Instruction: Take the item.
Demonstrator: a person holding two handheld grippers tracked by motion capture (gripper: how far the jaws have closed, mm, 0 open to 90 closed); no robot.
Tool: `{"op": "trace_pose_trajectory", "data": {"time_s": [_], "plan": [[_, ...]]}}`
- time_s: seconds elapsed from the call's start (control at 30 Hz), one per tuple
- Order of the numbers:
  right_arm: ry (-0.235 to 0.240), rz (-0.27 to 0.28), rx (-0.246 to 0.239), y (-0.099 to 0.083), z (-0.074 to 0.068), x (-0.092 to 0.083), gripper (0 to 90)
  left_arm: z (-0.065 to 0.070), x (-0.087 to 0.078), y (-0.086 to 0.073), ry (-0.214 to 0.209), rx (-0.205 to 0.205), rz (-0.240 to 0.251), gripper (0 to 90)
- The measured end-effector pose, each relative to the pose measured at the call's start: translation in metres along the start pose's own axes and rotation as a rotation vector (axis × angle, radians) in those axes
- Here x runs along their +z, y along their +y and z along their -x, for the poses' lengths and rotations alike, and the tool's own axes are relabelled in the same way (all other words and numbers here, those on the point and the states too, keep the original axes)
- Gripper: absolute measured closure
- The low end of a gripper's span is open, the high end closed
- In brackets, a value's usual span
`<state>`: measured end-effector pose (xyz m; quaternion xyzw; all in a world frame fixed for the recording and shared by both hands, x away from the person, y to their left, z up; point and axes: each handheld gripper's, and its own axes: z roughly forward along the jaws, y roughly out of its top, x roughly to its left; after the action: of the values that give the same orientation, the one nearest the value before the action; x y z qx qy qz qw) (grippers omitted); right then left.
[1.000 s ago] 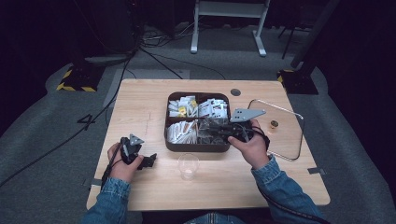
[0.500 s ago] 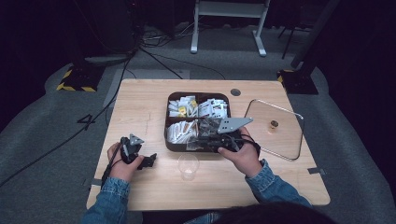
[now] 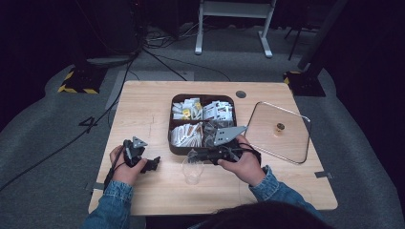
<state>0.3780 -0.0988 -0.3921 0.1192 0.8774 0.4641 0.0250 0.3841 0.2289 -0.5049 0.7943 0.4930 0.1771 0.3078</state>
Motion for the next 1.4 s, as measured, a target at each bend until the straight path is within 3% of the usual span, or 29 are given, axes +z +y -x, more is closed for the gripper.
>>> {"op": "trace_pose_trajectory", "data": {"time_s": [0.43, 0.5, 0.63, 0.83, 1.4], "plan": [[0.035, -0.113, -0.007, -0.007, -0.006, 0.022, 81.9, 0.0, 0.0, 0.0, 0.0, 0.0, -0.001, 0.2], [0.04, -0.13, -0.003, -0.008, -0.007, 0.024, 76.1, 0.0, 0.0, 0.0, 0.0, -0.001, -0.001, 0.2], [0.017, -0.087, 0.007, -0.005, -0.006, 0.018, 63.8, 0.0, 0.0, 0.0, -0.001, 0.0, 0.0, 0.1], [-0.014, -0.052, 0.025, -0.005, -0.001, 0.01, 58.8, 0.0, 0.0, 0.001, -0.002, -0.003, -0.003, 0.2], [-0.088, 0.047, 0.065, 0.001, 0.015, -0.019, 55.1, 0.0, 0.0, 0.001, -0.003, -0.005, -0.003, 0.2]]}}
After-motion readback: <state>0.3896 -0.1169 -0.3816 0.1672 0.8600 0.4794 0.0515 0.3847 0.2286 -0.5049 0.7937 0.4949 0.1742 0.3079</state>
